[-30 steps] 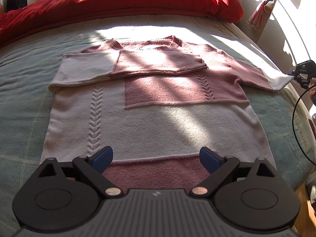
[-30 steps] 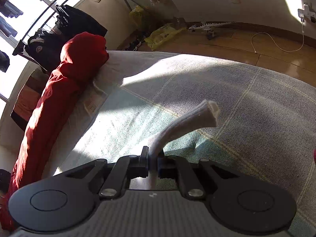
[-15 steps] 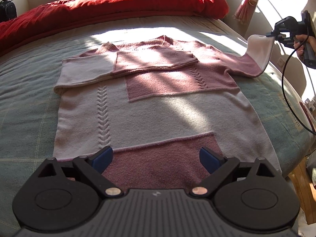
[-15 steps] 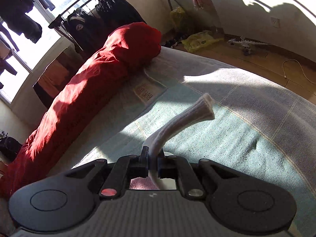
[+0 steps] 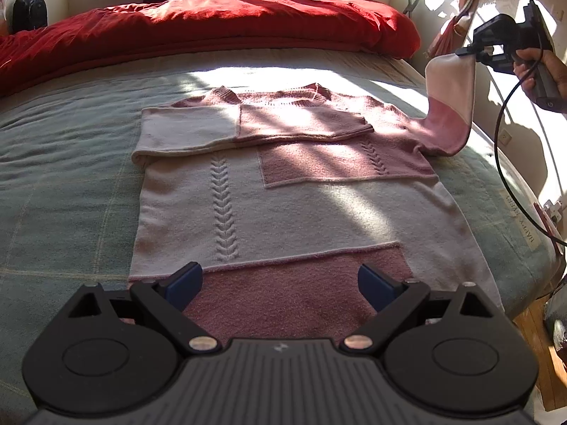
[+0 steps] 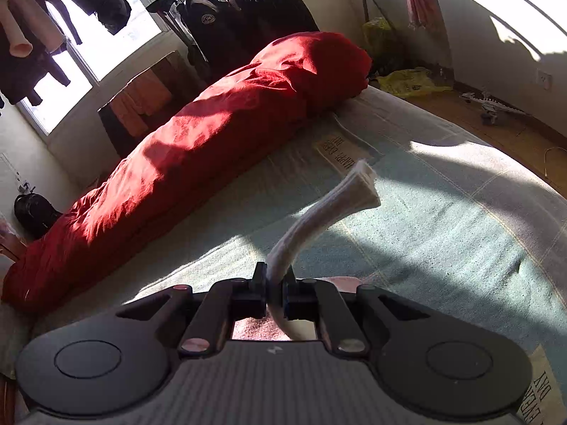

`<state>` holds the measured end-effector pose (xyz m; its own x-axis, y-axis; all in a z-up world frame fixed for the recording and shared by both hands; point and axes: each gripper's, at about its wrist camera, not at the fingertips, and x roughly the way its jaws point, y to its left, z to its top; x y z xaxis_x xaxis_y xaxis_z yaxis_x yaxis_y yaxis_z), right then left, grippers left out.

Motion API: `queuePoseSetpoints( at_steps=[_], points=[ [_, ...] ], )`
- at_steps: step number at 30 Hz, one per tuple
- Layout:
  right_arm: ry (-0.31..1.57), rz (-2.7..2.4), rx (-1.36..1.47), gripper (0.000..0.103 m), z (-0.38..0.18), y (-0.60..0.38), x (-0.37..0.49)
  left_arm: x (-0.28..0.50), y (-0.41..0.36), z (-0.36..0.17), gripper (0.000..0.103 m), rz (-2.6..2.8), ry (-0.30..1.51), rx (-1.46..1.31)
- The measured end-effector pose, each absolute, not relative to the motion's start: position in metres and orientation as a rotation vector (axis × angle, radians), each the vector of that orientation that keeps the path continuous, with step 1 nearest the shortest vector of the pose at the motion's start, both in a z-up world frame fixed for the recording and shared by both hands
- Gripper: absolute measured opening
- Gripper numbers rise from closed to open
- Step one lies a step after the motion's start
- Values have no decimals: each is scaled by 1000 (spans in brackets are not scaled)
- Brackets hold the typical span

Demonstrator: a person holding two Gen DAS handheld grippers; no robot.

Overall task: Fold clothes
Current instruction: 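Lift the white cuff with the right gripper and carry the sleeve toward the body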

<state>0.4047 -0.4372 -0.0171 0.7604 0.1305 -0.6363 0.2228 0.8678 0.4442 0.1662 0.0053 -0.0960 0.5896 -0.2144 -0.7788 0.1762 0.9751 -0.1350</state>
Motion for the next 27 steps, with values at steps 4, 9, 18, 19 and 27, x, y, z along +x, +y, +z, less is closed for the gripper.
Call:
queuePoseSetpoints(
  at_steps=[4, 9, 18, 19, 27],
  points=[
    [720, -18, 494, 9, -8, -406, 411, 162, 18, -95, 94, -224, 907, -66],
    [723, 20, 458, 9, 3, -370, 418, 158, 34, -91, 94, -214, 885, -93],
    [735, 77, 403, 9, 15, -317, 431, 152, 52, -92, 94, -204, 880, -117],
    [738, 81, 396, 9, 15, -311, 432, 152, 53, -92, 94, -204, 880, -119],
    [756, 126, 347, 9, 17, -269, 439, 150, 59, -96, 94, -209, 879, -124]
  ],
)
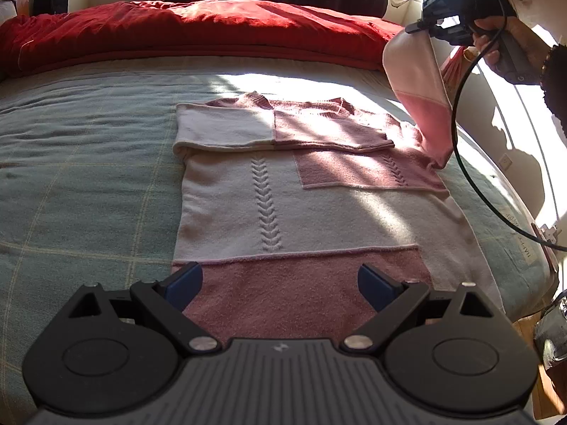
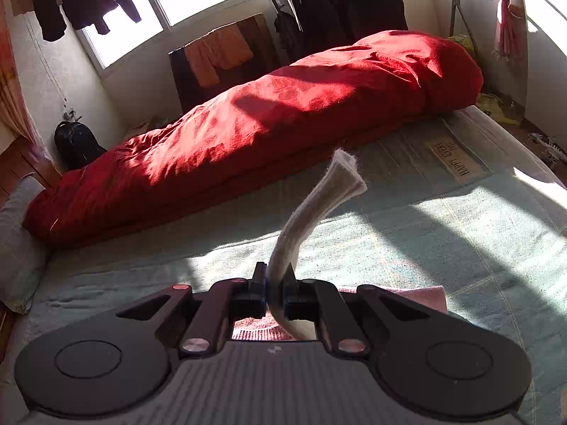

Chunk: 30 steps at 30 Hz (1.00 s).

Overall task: Fold clothes
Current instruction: 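Lift the white cuff with the right gripper and carry the sleeve toward the body, then lower the white cuff onto the sweater body and open the right gripper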

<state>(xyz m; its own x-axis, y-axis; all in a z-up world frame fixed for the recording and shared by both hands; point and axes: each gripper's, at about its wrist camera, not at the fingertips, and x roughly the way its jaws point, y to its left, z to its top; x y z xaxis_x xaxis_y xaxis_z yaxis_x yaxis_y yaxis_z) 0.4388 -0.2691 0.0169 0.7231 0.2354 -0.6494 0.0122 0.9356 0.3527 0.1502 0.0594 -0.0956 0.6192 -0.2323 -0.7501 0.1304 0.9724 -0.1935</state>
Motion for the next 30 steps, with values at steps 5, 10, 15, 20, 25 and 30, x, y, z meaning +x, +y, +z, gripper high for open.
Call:
queuePoseSetpoints(
  at_steps=[5, 10, 15, 20, 25, 30],
  points=[
    [771, 151, 323, 9, 13, -245, 443, 148, 67, -97, 94, -210, 874, -139],
    [793, 178, 268, 9, 5, -215, 446, 147, 75, -97, 94, -201, 871, -154],
    [819, 194, 204, 9, -9, -187, 451, 146, 82, -100, 94, -191, 878, -162],
    [844, 204, 137, 9, -25, -162, 455, 146, 89, -102, 94, -182, 881, -170],
    [862, 214, 98, 9, -43, -141, 458, 146, 94, -104, 94, -174, 888, -168],
    [880, 213, -7, 9, -66, -113, 457, 145, 101, -106, 94, -164, 891, -180]
  ],
)
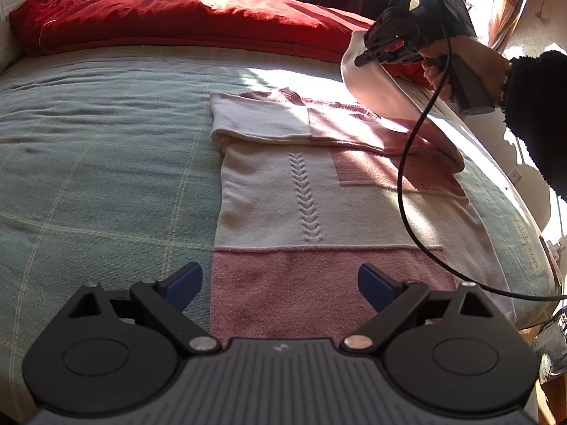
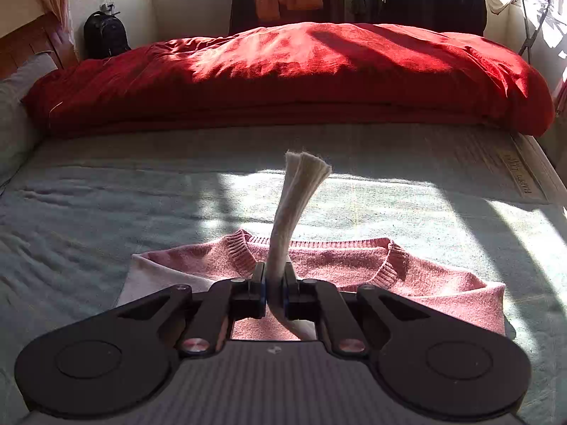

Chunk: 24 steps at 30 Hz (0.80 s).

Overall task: Fold clothes
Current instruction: 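Lower the white cuff onto the sweater body and open the right gripper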

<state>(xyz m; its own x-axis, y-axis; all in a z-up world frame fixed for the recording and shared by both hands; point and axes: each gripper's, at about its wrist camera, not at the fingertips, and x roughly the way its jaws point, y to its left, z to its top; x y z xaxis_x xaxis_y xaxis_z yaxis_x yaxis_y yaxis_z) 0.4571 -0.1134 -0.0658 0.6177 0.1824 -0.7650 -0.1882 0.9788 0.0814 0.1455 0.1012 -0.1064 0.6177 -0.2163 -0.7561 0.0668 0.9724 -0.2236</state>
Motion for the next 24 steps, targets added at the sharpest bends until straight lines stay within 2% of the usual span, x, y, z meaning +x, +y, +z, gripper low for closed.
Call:
queuePoseSetpoints(
  at_steps=[13, 24],
  points=[
    [904, 195, -316, 9, -143, -53, 440, 144, 105, -116, 94, -156, 928, -170],
    [854, 171, -414, 10, -147, -37, 434, 146, 106, -122, 94, -162, 940, -178]
  ],
)
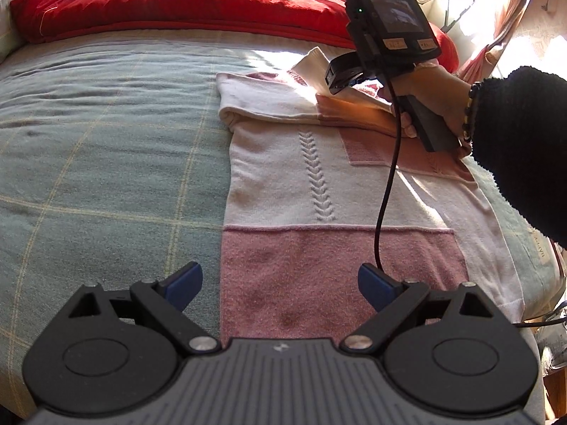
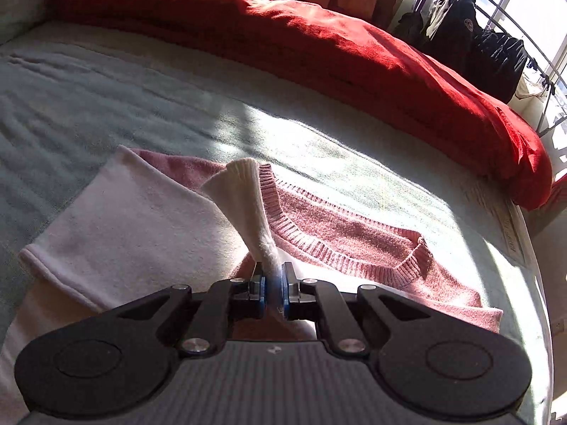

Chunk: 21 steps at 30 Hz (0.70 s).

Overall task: Fold clothes
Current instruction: 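Lower the white cuff onto the sweater body and open the right gripper, then raise the open right gripper away from the folded sleeve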

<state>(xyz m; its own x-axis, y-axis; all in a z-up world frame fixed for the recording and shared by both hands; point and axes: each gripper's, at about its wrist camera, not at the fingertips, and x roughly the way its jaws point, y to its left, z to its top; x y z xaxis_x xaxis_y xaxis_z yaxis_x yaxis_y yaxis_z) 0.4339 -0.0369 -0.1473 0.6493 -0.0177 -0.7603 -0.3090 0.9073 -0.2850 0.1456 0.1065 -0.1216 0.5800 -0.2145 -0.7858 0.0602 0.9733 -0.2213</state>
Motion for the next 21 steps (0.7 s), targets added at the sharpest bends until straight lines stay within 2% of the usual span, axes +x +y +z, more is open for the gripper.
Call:
queuePoseSetpoints(
  at_steps=[4, 5, 9, 11, 17, 21],
  points=[
    [882, 166, -408, 12, -155, -35, 436, 144, 106, -121, 94, -161, 941, -179],
    [893, 164, -402, 18, -158, -35, 437, 144, 107, -121, 94, -160, 940, -178],
    [924, 173, -385, 26, -163, -35, 433, 143, 109, -121, 94, -153, 936, -182],
    [935, 179, -364, 41, -162, -38, 430, 143, 109, -121, 94, -149, 934, -183],
    [984, 242, -244, 56, -144, -53, 422, 139, 106, -114, 94, -141, 905, -168],
    [986, 313, -218, 59, -122, -64, 408, 137, 102, -109, 94, -145, 892, -166]
  ],
)
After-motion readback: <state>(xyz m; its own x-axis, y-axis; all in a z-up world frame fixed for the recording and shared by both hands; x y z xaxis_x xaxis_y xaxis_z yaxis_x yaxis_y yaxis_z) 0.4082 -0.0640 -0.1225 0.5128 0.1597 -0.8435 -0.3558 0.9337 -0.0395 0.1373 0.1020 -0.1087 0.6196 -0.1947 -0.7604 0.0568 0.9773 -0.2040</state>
